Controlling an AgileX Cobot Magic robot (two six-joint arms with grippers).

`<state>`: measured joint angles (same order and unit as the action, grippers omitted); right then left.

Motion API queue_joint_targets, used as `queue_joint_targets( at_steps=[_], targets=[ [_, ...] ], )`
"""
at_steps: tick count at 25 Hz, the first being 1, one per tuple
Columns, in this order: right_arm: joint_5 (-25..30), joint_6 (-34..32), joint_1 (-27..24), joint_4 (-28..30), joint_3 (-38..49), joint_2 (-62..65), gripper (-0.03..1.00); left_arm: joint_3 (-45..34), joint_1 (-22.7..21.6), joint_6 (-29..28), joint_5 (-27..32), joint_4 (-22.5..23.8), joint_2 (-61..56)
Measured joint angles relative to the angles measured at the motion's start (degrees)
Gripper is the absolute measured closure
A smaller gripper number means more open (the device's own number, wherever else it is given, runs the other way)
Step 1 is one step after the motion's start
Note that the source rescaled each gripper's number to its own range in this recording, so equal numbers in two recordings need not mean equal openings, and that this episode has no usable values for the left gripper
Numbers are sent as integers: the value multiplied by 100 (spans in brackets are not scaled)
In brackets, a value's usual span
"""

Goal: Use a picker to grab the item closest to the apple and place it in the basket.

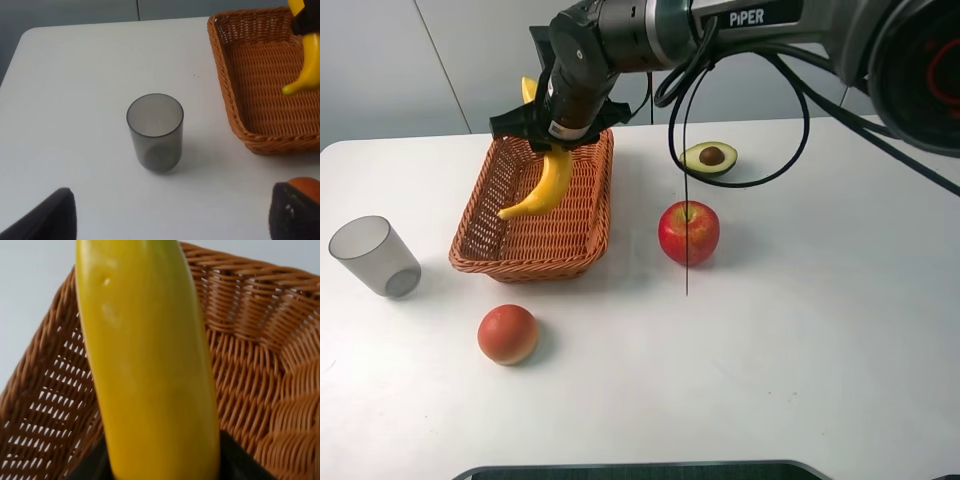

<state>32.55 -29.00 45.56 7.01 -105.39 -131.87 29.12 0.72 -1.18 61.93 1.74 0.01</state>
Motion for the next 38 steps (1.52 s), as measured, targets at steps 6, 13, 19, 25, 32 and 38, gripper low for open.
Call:
queue_joint_targets(
  at_steps=[6,13,19,25,32,38],
  targets=[
    [-37,-34,0,14,0,-109,92,0,0,0,0,0,0],
    [-49,-38,0,18,0,-109,0,0,0,0,0,0,0],
    [-33,-47,0,-4,0,-109,-3,0,0,0,0,0,0],
    [462,-47,0,-36,0,155,-3,0,0,0,0,0,0],
    [1135,5,-38,-74,492,1002,-3,0,0,0,0,0,0],
    [1267,63,-472,-203,1812,1892,-3,0,0,12,0,0,0]
  ],
)
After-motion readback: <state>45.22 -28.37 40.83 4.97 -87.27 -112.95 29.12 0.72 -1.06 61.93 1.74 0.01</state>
